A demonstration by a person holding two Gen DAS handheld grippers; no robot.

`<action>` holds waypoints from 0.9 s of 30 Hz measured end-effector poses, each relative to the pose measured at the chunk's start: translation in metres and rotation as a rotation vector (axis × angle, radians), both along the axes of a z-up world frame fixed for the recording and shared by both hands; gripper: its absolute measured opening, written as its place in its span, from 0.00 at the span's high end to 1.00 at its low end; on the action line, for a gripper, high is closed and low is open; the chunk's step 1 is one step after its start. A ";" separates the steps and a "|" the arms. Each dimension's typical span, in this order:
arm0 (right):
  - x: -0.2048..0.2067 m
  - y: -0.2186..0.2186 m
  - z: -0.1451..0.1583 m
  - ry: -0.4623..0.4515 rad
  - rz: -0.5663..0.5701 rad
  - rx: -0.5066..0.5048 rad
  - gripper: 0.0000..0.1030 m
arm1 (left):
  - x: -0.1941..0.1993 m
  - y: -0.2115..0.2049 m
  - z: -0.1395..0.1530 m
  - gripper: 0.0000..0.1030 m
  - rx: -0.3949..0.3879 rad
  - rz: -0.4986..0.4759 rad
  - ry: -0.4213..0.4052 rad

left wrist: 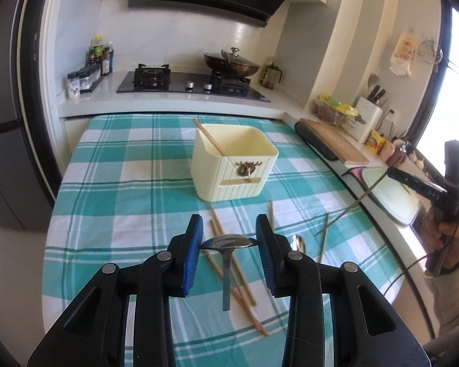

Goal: Organize utensils
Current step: 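Carry the chopstick and spoon in both tools over the cream caddy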

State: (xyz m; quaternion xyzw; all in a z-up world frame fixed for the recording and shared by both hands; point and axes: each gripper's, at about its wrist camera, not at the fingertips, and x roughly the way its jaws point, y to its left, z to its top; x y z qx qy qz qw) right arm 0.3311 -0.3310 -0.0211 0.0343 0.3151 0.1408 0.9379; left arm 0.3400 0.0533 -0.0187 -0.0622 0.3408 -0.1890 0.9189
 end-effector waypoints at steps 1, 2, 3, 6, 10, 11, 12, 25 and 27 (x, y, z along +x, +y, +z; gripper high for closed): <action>0.003 0.003 0.005 -0.010 0.007 -0.004 0.94 | 0.005 -0.001 0.005 0.65 -0.006 -0.005 0.001; 0.008 0.007 0.009 -0.018 0.013 -0.009 0.94 | 0.009 -0.002 0.010 0.65 -0.007 -0.010 -0.001; 0.012 0.010 0.014 -0.028 0.016 -0.014 0.94 | 0.013 -0.003 0.015 0.65 -0.006 -0.012 -0.006; 0.027 0.018 0.028 -0.055 0.027 -0.028 0.94 | 0.028 -0.008 0.033 0.65 -0.002 -0.017 -0.030; 0.046 0.024 0.051 -0.095 0.037 -0.020 0.94 | 0.049 -0.014 0.058 0.65 -0.024 -0.016 -0.065; 0.052 0.026 0.057 -0.110 0.041 -0.020 0.94 | 0.054 -0.015 0.066 0.65 -0.030 -0.015 -0.081; 0.057 0.028 0.064 -0.125 0.047 -0.021 0.94 | 0.060 -0.017 0.075 0.65 -0.036 -0.011 -0.101; 0.156 0.067 0.084 -0.350 0.009 0.077 0.94 | 0.179 -0.052 0.079 0.65 -0.043 0.178 -0.303; 0.176 0.074 0.066 -0.309 0.009 0.079 0.94 | 0.200 -0.060 0.059 0.65 -0.032 0.181 -0.243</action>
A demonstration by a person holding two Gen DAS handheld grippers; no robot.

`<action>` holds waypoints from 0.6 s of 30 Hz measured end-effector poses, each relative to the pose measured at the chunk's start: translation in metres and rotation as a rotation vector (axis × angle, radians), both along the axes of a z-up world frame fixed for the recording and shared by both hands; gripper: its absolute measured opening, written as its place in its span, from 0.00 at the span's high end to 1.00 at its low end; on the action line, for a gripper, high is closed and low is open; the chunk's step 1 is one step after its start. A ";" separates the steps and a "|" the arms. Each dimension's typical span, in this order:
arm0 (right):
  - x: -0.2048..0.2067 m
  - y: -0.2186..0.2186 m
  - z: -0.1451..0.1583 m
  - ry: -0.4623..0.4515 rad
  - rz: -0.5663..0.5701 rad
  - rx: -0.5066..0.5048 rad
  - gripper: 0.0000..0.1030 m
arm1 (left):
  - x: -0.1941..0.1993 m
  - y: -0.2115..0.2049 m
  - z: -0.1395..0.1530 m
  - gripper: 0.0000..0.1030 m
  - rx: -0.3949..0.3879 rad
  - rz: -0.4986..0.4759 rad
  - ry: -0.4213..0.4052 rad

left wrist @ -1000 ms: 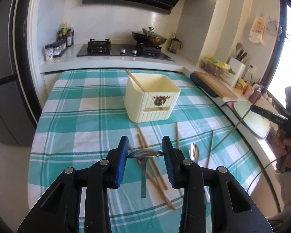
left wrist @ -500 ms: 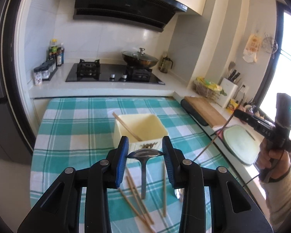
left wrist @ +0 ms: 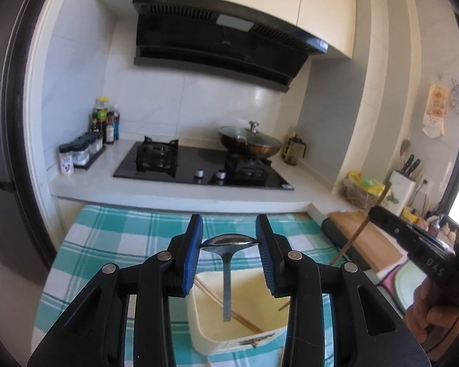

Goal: Organize utensils
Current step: 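Carry the chopstick and spoon in both tools over the cream caddy, then open both tools to drop the chopstick and spoon into the caddy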

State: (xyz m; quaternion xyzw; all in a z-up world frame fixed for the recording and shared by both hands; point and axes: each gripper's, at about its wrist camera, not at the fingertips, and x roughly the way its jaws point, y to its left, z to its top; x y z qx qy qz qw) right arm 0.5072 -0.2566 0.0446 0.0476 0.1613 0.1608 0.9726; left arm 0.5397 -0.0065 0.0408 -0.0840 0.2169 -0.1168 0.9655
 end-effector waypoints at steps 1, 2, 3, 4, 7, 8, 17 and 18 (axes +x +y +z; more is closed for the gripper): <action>0.012 0.005 -0.010 0.048 0.007 -0.013 0.94 | 0.009 -0.003 -0.011 0.65 0.004 -0.001 0.040; 0.024 0.010 -0.022 0.109 0.018 -0.024 0.94 | 0.019 -0.004 -0.023 0.65 0.006 -0.005 0.087; 0.036 0.014 -0.034 0.173 0.028 -0.027 0.94 | 0.028 -0.006 -0.035 0.65 0.010 -0.011 0.138; 0.046 0.017 -0.046 0.236 0.039 -0.037 0.94 | 0.036 -0.008 -0.046 0.65 0.015 -0.013 0.185; 0.068 0.027 -0.078 0.383 0.048 -0.093 0.94 | 0.052 -0.010 -0.078 0.65 0.028 -0.019 0.297; 0.073 0.030 -0.086 0.413 0.051 -0.104 0.94 | 0.055 -0.009 -0.084 0.65 0.029 -0.019 0.319; 0.063 0.036 -0.095 0.403 0.029 -0.137 0.65 | 0.023 0.002 -0.088 0.40 0.100 -0.078 0.353; 0.055 0.033 -0.091 0.389 0.030 -0.150 0.65 | 0.008 0.008 -0.087 0.36 0.135 -0.088 0.343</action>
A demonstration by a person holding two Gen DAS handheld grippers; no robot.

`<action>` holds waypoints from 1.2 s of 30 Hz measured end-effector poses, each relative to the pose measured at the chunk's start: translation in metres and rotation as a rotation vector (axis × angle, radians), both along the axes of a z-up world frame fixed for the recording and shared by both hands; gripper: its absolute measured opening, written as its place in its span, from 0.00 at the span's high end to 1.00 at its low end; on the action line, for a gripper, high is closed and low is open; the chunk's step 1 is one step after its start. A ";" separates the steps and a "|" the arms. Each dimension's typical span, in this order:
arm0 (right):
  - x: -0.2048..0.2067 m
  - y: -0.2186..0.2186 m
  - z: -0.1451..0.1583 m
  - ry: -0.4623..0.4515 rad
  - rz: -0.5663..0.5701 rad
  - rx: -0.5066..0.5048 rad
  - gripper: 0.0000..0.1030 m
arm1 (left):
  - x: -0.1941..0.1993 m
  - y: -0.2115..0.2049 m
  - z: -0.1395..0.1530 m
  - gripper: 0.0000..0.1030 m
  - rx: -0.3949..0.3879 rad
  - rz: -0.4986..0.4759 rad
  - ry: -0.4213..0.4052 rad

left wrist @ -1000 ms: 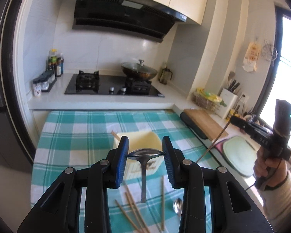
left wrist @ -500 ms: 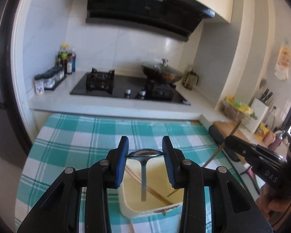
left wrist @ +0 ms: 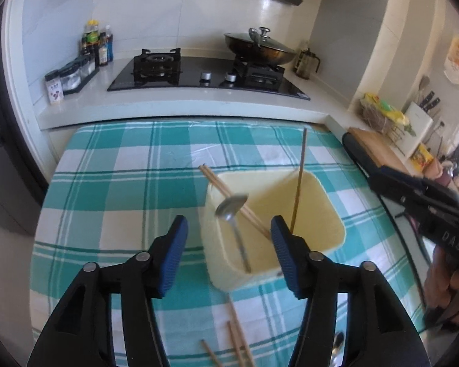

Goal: Organize utensils
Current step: 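Open both tools to drop the chopstick and spoon into the caddy, then move both tools back over the chopsticks lying on the cloth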

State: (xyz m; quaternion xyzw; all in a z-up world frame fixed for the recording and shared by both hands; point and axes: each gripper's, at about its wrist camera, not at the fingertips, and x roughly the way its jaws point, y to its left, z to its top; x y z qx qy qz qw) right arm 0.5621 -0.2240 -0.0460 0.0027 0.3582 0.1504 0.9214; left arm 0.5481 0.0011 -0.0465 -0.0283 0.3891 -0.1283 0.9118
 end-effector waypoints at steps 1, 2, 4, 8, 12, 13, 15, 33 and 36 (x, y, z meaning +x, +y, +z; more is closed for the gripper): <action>-0.011 -0.003 0.003 -0.012 0.010 -0.016 0.65 | -0.018 0.006 -0.002 0.28 0.044 -0.009 -0.010; -0.023 -0.009 0.005 -0.022 0.022 -0.035 0.65 | -0.033 0.013 -0.006 0.23 0.081 -0.011 -0.014; -0.052 -0.022 0.003 -0.030 0.046 -0.086 0.63 | -0.068 0.028 -0.021 0.21 0.127 -0.018 0.006; -0.118 -0.058 -0.021 -0.003 0.039 -0.158 0.59 | -0.135 0.057 -0.074 0.21 0.103 0.014 0.098; -0.183 -0.094 -0.072 0.057 -0.063 -0.153 0.59 | -0.182 0.069 -0.127 0.21 0.070 0.122 0.148; -0.198 -0.101 -0.086 0.070 -0.096 -0.153 0.59 | -0.188 0.070 -0.136 0.21 0.060 0.148 0.152; -0.226 -0.112 -0.113 0.088 -0.157 -0.176 0.59 | -0.198 0.072 -0.152 0.21 0.035 0.203 0.161; -0.269 -0.151 -0.185 0.181 -0.350 -0.145 0.59 | -0.210 0.050 -0.177 0.10 0.152 0.258 0.114; -0.270 -0.151 -0.185 0.180 -0.350 -0.152 0.59 | -0.209 0.048 -0.177 0.09 0.164 0.266 0.114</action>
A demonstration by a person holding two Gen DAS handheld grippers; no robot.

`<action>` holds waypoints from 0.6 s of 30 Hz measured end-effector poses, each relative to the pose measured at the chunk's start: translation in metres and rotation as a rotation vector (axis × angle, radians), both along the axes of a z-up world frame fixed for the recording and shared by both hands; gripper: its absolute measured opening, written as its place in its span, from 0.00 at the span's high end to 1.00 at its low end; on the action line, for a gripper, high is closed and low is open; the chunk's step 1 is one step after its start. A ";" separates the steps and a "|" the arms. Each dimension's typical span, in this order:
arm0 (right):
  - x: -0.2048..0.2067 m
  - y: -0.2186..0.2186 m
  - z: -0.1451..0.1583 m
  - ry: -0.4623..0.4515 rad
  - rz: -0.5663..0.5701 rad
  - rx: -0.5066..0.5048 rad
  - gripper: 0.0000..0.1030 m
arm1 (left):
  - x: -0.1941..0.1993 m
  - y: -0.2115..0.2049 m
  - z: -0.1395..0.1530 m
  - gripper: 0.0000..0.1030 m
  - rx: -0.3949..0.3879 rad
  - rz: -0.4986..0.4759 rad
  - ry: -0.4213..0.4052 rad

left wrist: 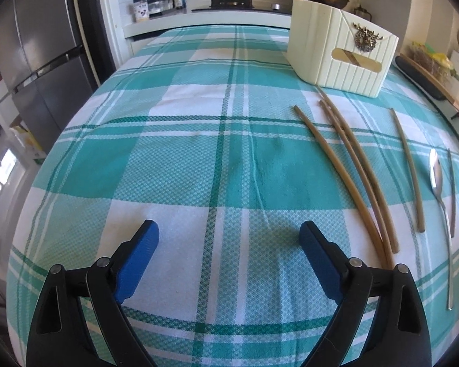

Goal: Organize utensils
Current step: 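Move both tools back over the chopsticks lying on the cloth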

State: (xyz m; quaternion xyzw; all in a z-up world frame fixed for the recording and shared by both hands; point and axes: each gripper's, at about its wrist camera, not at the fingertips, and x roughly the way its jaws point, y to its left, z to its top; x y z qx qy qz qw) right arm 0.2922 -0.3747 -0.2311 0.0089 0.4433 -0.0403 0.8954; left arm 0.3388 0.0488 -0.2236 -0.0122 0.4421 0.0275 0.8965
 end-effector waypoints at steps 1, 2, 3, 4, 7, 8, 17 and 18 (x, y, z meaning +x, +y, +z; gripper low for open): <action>0.000 0.000 0.000 0.000 0.000 -0.003 0.59 | -0.001 -0.001 0.000 0.09 0.006 0.008 0.000; 0.000 0.000 0.000 0.000 0.000 -0.005 0.59 | -0.003 -0.001 0.001 0.09 0.010 0.020 0.004; 0.000 0.000 0.000 0.000 0.000 -0.001 0.59 | -0.006 -0.003 0.002 0.09 -0.005 0.019 0.010; 0.000 0.000 0.000 0.000 0.000 0.002 0.59 | -0.010 -0.006 0.003 0.09 -0.023 0.005 0.017; -0.001 0.000 0.000 -0.005 0.002 0.013 0.59 | -0.024 -0.026 0.003 0.09 -0.010 -0.064 0.037; -0.001 0.000 0.000 -0.006 0.003 0.015 0.59 | -0.029 -0.034 0.003 0.09 0.008 -0.094 0.041; -0.002 0.000 0.000 -0.007 0.003 0.016 0.59 | -0.043 -0.059 0.008 0.09 -0.008 -0.172 0.052; -0.002 0.000 0.000 -0.007 0.003 0.016 0.59 | -0.041 -0.060 0.008 0.09 -0.011 -0.173 0.055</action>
